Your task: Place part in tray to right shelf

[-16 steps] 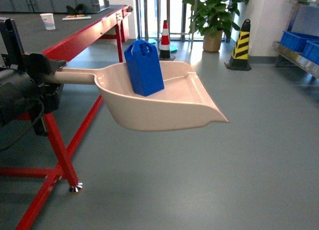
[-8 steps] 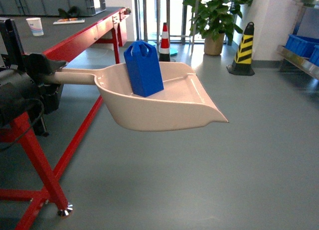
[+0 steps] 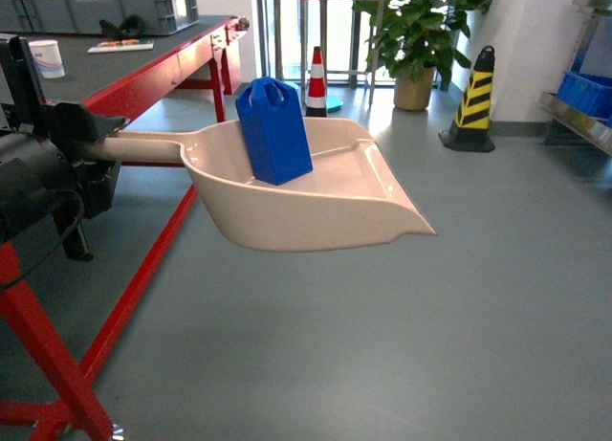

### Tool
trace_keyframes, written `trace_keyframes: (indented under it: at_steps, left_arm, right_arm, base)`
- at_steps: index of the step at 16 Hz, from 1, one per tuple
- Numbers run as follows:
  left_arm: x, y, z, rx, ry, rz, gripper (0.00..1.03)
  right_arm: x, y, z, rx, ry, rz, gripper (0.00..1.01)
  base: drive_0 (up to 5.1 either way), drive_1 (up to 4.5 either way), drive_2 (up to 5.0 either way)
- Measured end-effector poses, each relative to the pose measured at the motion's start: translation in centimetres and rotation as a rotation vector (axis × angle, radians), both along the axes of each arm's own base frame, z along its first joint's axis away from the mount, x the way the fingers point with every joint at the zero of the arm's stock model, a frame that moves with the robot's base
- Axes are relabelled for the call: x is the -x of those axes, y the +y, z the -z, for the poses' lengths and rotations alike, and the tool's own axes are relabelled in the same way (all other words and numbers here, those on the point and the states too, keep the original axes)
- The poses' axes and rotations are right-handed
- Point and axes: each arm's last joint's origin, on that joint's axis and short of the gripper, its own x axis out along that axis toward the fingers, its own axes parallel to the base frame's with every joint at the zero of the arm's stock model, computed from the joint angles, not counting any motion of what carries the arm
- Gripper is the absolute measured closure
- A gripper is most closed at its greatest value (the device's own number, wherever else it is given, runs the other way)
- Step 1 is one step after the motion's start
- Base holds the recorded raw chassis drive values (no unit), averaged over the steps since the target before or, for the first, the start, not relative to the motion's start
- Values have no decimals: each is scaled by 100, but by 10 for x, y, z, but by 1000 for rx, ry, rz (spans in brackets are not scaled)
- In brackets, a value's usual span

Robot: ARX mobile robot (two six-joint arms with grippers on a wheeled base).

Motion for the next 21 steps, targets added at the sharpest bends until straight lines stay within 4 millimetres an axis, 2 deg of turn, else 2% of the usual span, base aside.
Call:
trace_keyframes:
  at_steps: [4,6,9,21]
  left_arm:
    - [0,0,-1,1,-4,5,89]
    - [-1,5,0,0,-2,-23,89]
    - [0,-2,-1,1,-4,15,89]
    - [0,0,0,0,-3,3,89]
  right_arm:
    - [0,0,0,0,1,0,3]
    - [0,0,0,0,3,-1,3]
    - [0,0,0,0,3,0,3]
    - [0,0,0,0,2,0,3]
  base:
    - [-17,308,-342]
    - [-178,-178,-178]
    - [-174,-174,-174]
    - [-165,-165,-165]
